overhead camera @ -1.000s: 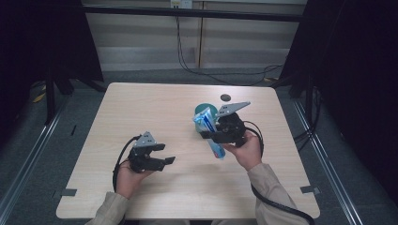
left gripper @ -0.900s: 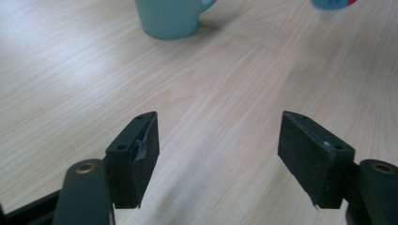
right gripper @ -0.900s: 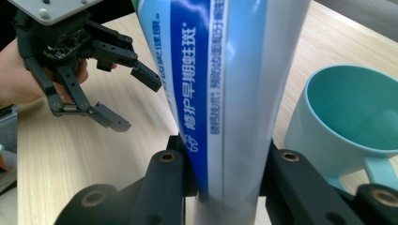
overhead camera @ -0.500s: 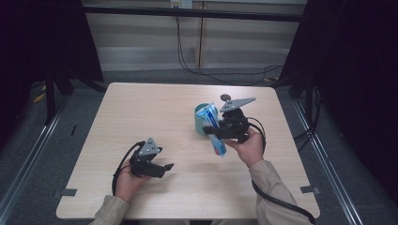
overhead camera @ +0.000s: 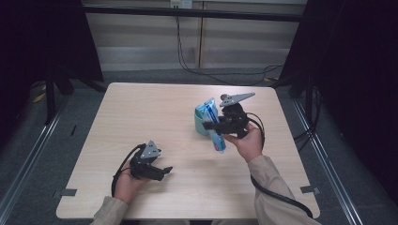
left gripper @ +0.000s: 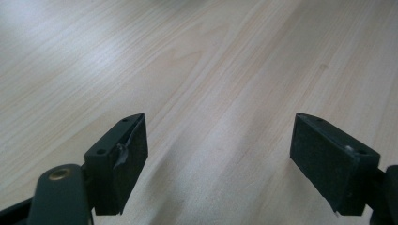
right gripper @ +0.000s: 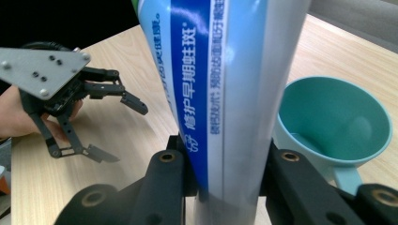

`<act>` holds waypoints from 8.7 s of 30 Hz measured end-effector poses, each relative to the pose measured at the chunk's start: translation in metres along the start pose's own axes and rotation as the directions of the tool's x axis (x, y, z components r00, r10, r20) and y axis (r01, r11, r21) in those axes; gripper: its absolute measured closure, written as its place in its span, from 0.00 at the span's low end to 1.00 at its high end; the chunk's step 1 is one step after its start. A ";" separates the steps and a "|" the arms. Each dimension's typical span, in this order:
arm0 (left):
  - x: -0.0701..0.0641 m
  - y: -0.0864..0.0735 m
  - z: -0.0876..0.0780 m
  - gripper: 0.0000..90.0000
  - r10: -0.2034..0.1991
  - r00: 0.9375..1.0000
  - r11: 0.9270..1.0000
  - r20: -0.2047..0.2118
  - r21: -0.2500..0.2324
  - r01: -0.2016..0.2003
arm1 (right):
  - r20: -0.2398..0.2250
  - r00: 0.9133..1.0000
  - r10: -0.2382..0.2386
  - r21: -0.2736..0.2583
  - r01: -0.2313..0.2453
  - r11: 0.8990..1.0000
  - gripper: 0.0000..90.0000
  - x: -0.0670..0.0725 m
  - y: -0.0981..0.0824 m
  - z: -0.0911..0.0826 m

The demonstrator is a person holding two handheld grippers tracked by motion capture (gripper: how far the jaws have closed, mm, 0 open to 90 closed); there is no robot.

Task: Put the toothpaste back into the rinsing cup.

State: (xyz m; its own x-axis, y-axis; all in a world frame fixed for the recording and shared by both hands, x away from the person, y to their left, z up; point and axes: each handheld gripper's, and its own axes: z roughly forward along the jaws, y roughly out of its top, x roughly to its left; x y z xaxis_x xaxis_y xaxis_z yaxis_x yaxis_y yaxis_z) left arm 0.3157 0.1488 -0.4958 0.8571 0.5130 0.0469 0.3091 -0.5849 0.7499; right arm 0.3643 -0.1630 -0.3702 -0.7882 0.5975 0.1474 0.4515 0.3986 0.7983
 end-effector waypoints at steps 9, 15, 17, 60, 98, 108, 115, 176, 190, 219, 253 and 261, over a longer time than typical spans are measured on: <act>0.000 -0.005 0.006 0.20 0.003 1.000 0.999 0.017 0.051 -0.004 | 0.018 1.000 0.011 -0.011 -0.010 1.000 0.82 -0.004 0.009 0.000; 0.007 -0.010 0.007 0.19 -0.036 0.997 0.998 0.063 0.054 0.032 | 0.027 0.999 0.032 -0.038 -0.031 0.999 0.82 -0.010 0.015 -0.002; 0.007 -0.012 0.007 0.17 -0.039 0.997 0.998 0.060 0.043 0.037 | 0.032 0.999 0.037 -0.042 -0.035 0.998 0.82 -0.012 0.018 -0.002; 0.008 -0.014 0.006 0.17 -0.038 0.997 0.999 0.072 0.032 0.036 | 0.105 0.989 0.100 -0.182 -0.080 0.980 0.82 -0.037 0.066 0.000; 0.008 -0.014 0.005 0.17 -0.038 0.997 0.999 0.071 0.034 0.035 | 0.169 0.970 0.175 -0.243 -0.131 0.961 0.82 -0.068 0.074 0.011; 0.008 -0.014 0.005 0.17 -0.038 0.997 0.999 0.071 0.035 0.036 | 0.168 0.969 0.183 -0.242 -0.139 0.960 0.82 -0.070 0.069 0.024; 0.008 -0.014 0.005 0.17 -0.039 0.997 0.999 0.071 0.034 0.037 | 0.166 0.967 0.191 -0.236 -0.150 0.960 0.81 -0.073 0.062 0.032; 0.008 -0.015 0.005 0.17 -0.039 0.996 0.999 0.075 0.029 0.037 | 0.202 0.953 0.225 -0.149 -0.197 0.969 0.80 -0.082 0.010 0.076; 0.008 -0.015 0.005 0.17 -0.040 0.996 0.999 0.075 0.030 0.038 | 0.202 0.952 0.229 -0.139 -0.203 0.969 0.80 -0.082 0.004 0.079; 0.008 -0.015 0.005 0.17 -0.040 0.996 0.999 0.075 0.026 0.039 | 0.188 0.958 0.216 -0.120 -0.196 0.973 0.77 -0.081 0.008 0.084; 0.008 -0.015 0.005 0.17 -0.039 0.996 0.999 0.074 0.025 0.037 | 0.193 0.964 0.181 -0.092 -0.166 0.982 0.69 -0.077 0.013 0.086; 0.008 -0.015 0.005 0.17 -0.039 0.996 0.999 0.074 0.026 0.037 | 0.212 0.961 0.180 -0.080 -0.167 0.983 0.57 -0.077 0.014 0.085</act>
State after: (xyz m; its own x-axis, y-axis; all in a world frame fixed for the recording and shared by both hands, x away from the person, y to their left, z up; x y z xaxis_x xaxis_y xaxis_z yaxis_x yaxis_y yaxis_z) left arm 0.3203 0.1583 -0.5102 0.8728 0.4870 -0.0313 0.3508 -0.5816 0.7339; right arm 0.4669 -0.1447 -0.4198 -0.5872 0.7931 0.1621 0.5418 0.2363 0.8066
